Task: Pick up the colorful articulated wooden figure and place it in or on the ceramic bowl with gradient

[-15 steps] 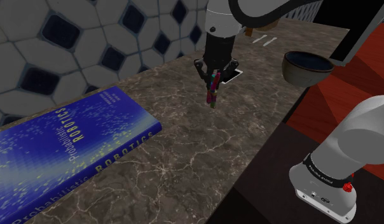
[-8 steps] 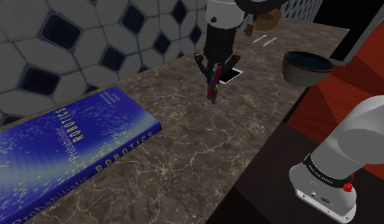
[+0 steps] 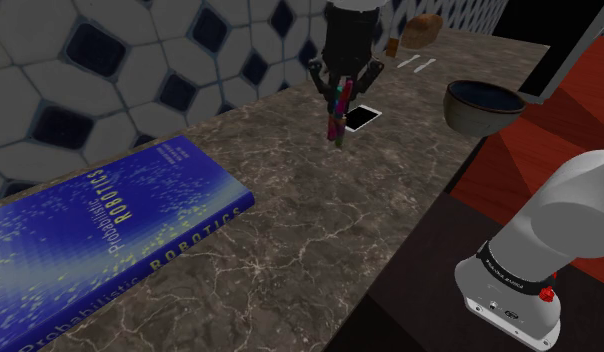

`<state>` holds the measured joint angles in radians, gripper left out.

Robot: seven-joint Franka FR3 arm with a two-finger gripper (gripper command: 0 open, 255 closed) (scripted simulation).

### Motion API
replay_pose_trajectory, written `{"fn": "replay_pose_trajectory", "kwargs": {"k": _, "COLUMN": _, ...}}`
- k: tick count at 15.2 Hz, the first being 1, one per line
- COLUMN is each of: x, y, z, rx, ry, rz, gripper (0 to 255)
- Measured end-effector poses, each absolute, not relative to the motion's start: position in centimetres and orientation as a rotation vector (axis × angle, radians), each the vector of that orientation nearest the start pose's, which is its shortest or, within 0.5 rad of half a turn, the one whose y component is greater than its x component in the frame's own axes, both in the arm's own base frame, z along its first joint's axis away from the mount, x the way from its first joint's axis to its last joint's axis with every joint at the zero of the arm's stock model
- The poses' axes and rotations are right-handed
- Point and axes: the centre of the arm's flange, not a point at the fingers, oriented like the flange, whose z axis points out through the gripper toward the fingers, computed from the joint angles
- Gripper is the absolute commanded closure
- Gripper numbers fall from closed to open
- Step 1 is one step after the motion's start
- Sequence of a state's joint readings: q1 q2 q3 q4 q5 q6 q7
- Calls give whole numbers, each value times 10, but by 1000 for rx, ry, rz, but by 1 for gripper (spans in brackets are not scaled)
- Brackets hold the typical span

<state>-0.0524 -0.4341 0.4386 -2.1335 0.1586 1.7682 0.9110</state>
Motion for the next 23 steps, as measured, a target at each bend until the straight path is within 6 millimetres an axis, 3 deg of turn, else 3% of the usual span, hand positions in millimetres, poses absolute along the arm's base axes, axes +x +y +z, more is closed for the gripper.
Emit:
{"fn": "replay_pose_trajectory", "kwargs": {"k": 20, "x": 391, "y": 203, "z": 668, "rx": -3005, "ry": 908, "rz": -65, "gripper": 255}}
{"fn": "replay_pose_trajectory", "kwargs": {"k": 23, "x": 385, "y": 178, "z": 671, "rx": -3006, "ry": 910, "rz": -65, "gripper": 255}}
